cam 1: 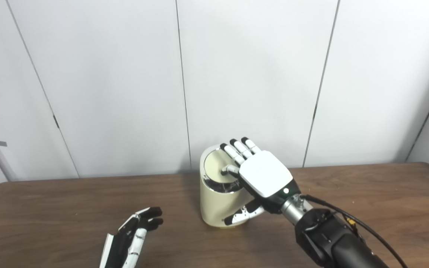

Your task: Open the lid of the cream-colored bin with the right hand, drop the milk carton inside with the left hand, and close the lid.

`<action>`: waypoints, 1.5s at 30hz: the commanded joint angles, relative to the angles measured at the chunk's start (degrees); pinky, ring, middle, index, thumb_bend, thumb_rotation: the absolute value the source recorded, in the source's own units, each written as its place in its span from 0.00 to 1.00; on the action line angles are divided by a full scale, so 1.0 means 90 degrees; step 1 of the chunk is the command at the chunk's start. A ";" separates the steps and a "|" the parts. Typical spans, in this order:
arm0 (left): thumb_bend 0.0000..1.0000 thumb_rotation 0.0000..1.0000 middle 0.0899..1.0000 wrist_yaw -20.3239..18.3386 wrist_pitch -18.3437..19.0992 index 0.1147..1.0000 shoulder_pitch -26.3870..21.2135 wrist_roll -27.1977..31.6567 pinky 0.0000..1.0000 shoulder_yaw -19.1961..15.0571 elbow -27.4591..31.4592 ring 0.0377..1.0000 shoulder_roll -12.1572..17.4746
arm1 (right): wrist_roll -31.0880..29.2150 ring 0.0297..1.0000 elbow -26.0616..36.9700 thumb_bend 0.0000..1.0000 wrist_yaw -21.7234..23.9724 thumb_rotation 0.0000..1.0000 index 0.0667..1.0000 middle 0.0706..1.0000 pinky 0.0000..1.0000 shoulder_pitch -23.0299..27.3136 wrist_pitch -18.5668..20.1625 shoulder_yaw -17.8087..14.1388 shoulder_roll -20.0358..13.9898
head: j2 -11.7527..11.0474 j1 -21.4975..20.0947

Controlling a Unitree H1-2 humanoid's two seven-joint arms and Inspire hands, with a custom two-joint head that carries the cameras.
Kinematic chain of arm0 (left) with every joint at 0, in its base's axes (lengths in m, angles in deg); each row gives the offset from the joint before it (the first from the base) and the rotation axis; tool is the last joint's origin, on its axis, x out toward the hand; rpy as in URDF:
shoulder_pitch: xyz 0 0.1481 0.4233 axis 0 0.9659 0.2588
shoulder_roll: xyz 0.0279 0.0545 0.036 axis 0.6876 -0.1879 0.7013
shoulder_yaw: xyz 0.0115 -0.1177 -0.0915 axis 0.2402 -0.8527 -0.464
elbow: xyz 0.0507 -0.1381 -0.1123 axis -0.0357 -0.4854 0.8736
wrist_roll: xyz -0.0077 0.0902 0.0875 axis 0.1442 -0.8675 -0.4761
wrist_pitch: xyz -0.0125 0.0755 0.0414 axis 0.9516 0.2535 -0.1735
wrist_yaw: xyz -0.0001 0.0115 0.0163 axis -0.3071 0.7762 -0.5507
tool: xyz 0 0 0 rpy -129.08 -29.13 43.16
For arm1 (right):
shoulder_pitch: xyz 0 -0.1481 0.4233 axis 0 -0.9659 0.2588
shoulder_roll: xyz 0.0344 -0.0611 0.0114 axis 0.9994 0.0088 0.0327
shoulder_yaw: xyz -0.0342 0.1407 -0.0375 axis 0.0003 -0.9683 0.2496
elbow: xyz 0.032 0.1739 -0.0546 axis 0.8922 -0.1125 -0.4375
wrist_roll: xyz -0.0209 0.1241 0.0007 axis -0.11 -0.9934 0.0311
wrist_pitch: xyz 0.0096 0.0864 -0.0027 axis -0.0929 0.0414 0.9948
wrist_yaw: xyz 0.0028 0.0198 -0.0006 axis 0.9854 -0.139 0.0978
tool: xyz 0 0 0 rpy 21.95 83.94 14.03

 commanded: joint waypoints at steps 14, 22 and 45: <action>0.51 0.83 0.73 0.0003 -0.0140 0.71 -0.0003 -0.0084 0.75 0.0011 0.0110 0.70 0.0031 | -0.0761 1.00 -0.0408 0.78 0.1118 0.69 0.61 0.98 1.00 -0.0267 0.0408 -0.0212 0.0004 | 0.0038 0.0021; 0.51 0.83 0.72 0.0017 -0.0057 0.71 -0.0002 -0.0111 0.74 0.0004 0.0148 0.69 0.0026 | -0.0841 1.00 -0.0438 0.77 0.1068 0.68 0.64 0.99 1.00 -0.0318 0.0472 -0.0218 0.0031 | 0.0030 0.0013; 0.51 0.83 0.72 0.0021 -0.0104 0.71 -0.0029 -0.0195 0.74 0.0027 0.0035 0.69 0.0059 | -0.1285 1.00 0.0426 0.77 0.0954 0.76 0.82 1.00 1.00 -0.0301 0.0492 -0.0712 0.0117 | -0.0032 -0.0039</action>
